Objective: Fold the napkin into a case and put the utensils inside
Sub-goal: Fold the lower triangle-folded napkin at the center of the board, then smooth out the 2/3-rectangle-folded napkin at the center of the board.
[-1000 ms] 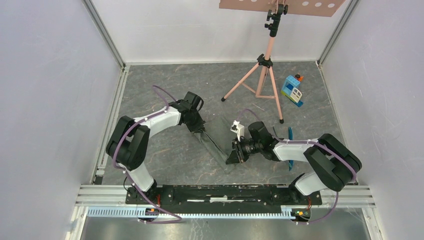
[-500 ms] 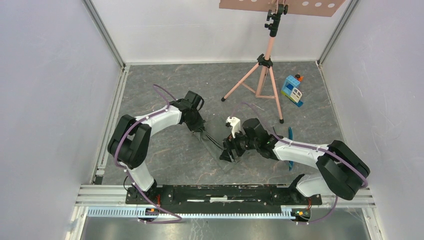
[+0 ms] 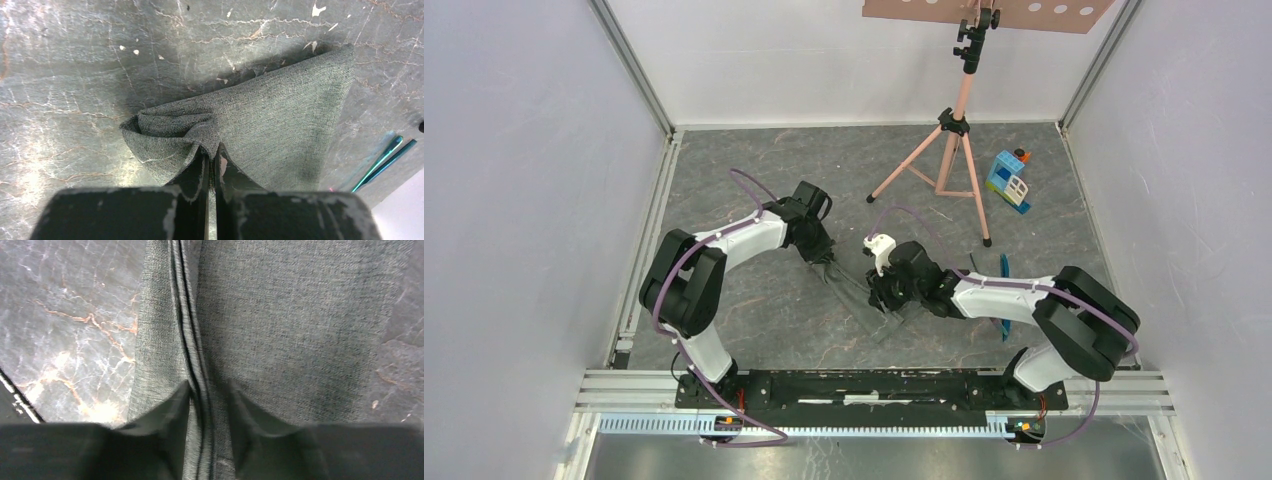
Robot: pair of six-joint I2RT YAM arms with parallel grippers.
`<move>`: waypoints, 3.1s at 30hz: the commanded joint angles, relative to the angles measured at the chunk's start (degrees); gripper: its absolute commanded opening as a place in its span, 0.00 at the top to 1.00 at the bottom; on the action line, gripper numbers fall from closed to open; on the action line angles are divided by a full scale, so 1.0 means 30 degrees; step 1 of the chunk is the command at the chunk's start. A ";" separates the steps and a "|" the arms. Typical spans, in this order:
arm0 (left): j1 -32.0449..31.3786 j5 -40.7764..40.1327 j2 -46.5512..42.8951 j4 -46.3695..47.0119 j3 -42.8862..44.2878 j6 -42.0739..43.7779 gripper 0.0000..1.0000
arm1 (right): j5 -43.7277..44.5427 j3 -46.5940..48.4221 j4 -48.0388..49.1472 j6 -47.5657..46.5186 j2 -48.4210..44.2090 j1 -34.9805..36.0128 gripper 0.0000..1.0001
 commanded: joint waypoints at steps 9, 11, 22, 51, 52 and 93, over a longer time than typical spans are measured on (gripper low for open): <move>0.0899 0.2819 -0.4220 0.2680 -0.1511 0.1990 0.34 | -0.0782 -0.1025 0.3006 0.2076 0.0294 -0.1398 0.99; 0.1426 0.3266 -0.5299 0.3051 -0.2364 0.2076 0.32 | -0.0964 -0.1181 0.3145 0.2123 0.0265 -0.1646 1.00; 0.3970 0.6014 -0.4609 0.5171 -0.4373 0.2671 0.86 | -0.2085 -0.1097 0.3456 0.2387 0.0706 -0.2025 1.00; 0.3292 0.8384 -0.0854 0.8506 -0.3275 0.3251 0.92 | -0.2107 -0.1194 0.3244 0.2689 0.0659 -0.2113 0.85; 0.3285 0.8128 -0.1410 0.8025 -0.3363 0.3537 0.90 | -0.2108 -0.1114 0.3179 0.2618 0.0653 -0.2140 0.78; 0.3187 0.6075 -0.0212 0.5484 -0.1513 0.5637 0.84 | -0.1249 0.8863 0.2527 0.0901 0.8742 -0.2256 0.91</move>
